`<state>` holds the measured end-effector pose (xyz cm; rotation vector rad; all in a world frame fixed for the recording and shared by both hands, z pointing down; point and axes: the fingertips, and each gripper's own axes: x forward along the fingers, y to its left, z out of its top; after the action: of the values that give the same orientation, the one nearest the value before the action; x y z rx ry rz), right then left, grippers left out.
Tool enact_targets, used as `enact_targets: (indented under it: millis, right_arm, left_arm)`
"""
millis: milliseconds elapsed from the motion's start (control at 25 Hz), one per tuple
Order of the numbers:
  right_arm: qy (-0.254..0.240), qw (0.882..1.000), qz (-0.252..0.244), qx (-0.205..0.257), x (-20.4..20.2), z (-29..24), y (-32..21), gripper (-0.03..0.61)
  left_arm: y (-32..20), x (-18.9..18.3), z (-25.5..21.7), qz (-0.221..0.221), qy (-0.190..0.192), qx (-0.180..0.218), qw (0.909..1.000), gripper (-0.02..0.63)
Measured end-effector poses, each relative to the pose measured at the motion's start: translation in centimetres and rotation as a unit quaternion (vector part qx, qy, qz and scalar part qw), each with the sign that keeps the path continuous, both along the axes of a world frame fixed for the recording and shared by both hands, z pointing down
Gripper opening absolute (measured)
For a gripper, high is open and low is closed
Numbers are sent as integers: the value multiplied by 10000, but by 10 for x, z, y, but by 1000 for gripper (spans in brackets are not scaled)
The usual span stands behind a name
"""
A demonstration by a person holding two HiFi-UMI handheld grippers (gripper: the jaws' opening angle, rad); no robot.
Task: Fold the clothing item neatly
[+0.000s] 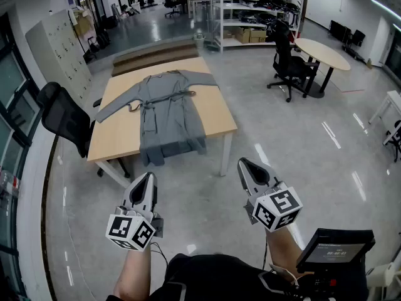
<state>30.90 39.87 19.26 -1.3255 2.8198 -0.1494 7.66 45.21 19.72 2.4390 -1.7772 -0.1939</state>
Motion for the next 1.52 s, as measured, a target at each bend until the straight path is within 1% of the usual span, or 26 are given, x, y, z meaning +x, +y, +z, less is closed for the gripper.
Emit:
enact_targets:
  millis: [120,320,480,680,800,1000,1160,1360,1520]
  right_arm:
    - [-32,10000,-21,88,10,4,-16,9]
    - [-105,9999,-1,48,23,15,-31,9]
    - [-58,9999,90,19,26,22,-51,9]
    - [102,9997,227,33,21,24,-83,9]
    - [90,9995,307,-5,14,27,-107,9]
    - [108,9988,466,-71,-6,26,-154,9]
    - [158,9982,547,-169,-25,34,-190,9]
    - [222,9975,645,-204,-46,38,-229,9]
    - [268,9971,677,-223,-59,38,-250,11]
  left_arm:
    - [-16,18,2,64,-7,-44,10000,-2]
    - [-40,38,-4,222,-72,-15,9997,-2]
    - [-66,40,-2,315,-76,15,9995,-2]
    - [-109,36,7,483,43,-35,9988,-2]
    - [-139,30,8,560,119,-28,9984,-2]
    - [-191,10,8,598,189,-96,9980,-2]
    - [-229,-5,12,743,226,-128,9969,-2]
    - [-270,-23,16,900,261,-90,9956,-2]
    - [-297,-34,18,963,276,-93,9949,-2]
